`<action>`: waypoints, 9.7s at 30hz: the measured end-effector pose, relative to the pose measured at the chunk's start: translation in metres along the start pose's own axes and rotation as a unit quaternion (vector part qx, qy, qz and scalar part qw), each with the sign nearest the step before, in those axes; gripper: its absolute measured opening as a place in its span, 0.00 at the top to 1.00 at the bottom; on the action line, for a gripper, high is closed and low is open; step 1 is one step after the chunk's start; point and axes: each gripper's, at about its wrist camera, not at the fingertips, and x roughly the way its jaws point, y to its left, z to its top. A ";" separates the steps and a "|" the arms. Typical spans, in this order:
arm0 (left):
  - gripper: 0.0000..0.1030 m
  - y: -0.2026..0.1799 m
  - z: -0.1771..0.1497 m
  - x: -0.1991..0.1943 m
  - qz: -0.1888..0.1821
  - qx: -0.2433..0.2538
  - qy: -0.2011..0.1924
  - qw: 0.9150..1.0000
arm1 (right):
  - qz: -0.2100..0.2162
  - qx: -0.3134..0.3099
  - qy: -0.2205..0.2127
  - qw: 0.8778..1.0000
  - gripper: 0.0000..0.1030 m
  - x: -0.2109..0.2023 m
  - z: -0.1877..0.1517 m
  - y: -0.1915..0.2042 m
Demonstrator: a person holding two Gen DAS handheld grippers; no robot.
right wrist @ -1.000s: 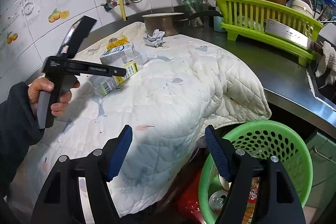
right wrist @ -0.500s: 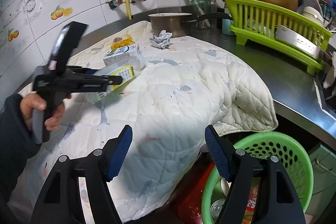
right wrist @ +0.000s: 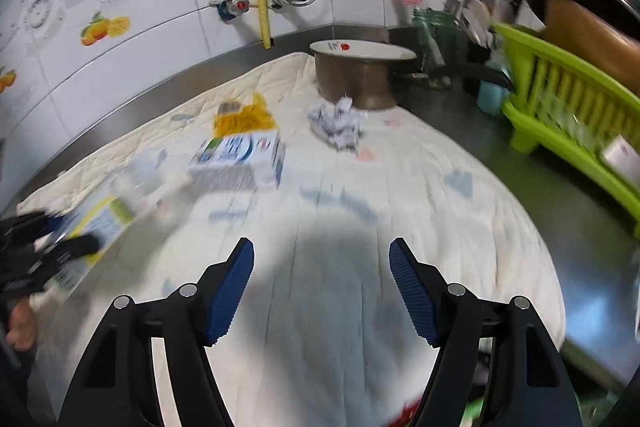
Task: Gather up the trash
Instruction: 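Lift the bottle with the left tool while the right tool grasps the crumpled grey paper, then drop the paper into the basket with the right tool while the left tool brings the bottle, then open the left tool over the basket to drop the clear bottle, then move both tools back over the mat toward the remaining trash, then grasp the white milk carton with the right tool, then lift the carton with the right tool while the left tool grasps the yellow wrapper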
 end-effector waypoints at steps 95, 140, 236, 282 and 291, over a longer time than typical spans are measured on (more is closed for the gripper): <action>0.48 -0.388 -0.104 0.063 -0.191 0.236 0.146 0.942 | -0.145 0.226 -0.047 0.962 0.33 -0.277 -0.283 -0.155; 0.26 -0.182 -0.049 -0.028 -0.082 0.093 0.038 0.992 | -0.041 0.120 -0.052 0.991 0.31 -0.227 -0.202 -0.062; 0.19 0.088 -0.010 -0.017 0.008 -0.103 0.005 0.995 | -0.126 -0.021 0.013 0.992 0.08 0.092 0.035 0.051; 0.23 0.041 0.138 0.161 0.069 0.042 0.022 0.996 | 0.020 0.052 0.041 0.998 0.36 -0.039 0.001 -0.040; 0.22 0.028 0.157 0.196 0.081 0.110 0.031 0.990 | 0.020 0.085 0.056 0.995 0.37 -0.060 -0.056 -0.074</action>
